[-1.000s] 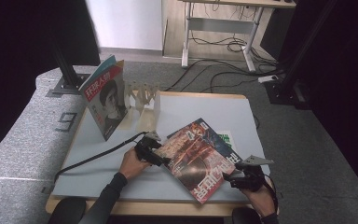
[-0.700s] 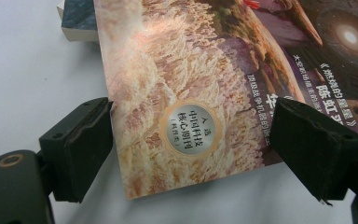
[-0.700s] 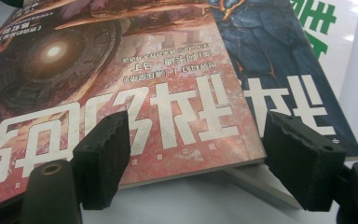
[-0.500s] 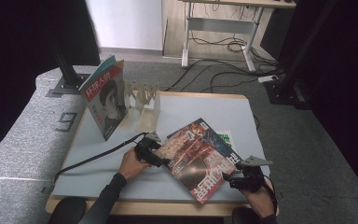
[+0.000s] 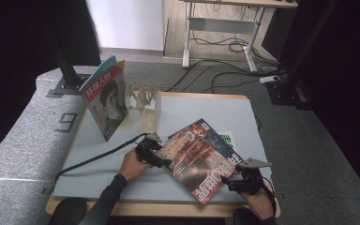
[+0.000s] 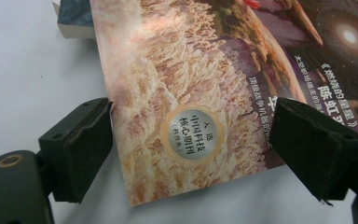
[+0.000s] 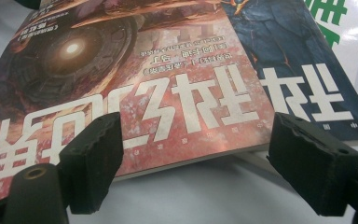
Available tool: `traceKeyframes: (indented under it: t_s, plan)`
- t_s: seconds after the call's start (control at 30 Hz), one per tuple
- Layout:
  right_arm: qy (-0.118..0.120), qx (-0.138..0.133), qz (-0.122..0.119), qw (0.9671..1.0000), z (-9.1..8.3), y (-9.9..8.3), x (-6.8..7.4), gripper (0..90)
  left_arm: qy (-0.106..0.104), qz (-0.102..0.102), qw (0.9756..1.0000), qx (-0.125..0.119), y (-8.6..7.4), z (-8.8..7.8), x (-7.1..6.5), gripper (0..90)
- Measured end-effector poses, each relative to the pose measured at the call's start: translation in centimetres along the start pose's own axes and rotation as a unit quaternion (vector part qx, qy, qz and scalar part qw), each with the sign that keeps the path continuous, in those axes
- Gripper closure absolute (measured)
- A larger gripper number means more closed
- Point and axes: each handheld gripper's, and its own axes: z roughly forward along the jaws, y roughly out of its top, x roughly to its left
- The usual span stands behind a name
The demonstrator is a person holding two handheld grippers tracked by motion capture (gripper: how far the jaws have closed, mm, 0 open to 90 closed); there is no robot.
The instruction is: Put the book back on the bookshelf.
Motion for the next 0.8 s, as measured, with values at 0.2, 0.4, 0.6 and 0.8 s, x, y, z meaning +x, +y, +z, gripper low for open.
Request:
traceKeyframes:
  t_s: [0.2,0.4,0.6,0.8]
  plan:
    - [0.002,0.006,-0.002,1.0,0.7,0.8,-0.6,15.8,0.008,0.005,0.9999,0.014,-0.2,-0.2,-0.4,11.5]
    - [-0.003,0.014,-0.007,0.9999,1.6,1.7,-0.9,14.1,0.008,-0.001,0.9998,0.016,-0.9,-0.5,-0.7,11.2]
    - [-0.013,0.023,-0.015,0.9995,2.8,2.8,-1.2,13.0,0.01,0.003,0.9997,0.024,-1.4,-0.8,-1.0,10.9]
    - [-0.012,0.023,-0.014,0.9996,3.9,3.9,-1.8,12.9,0.016,0.012,0.9989,0.042,-1.9,-0.9,-1.6,10.3]
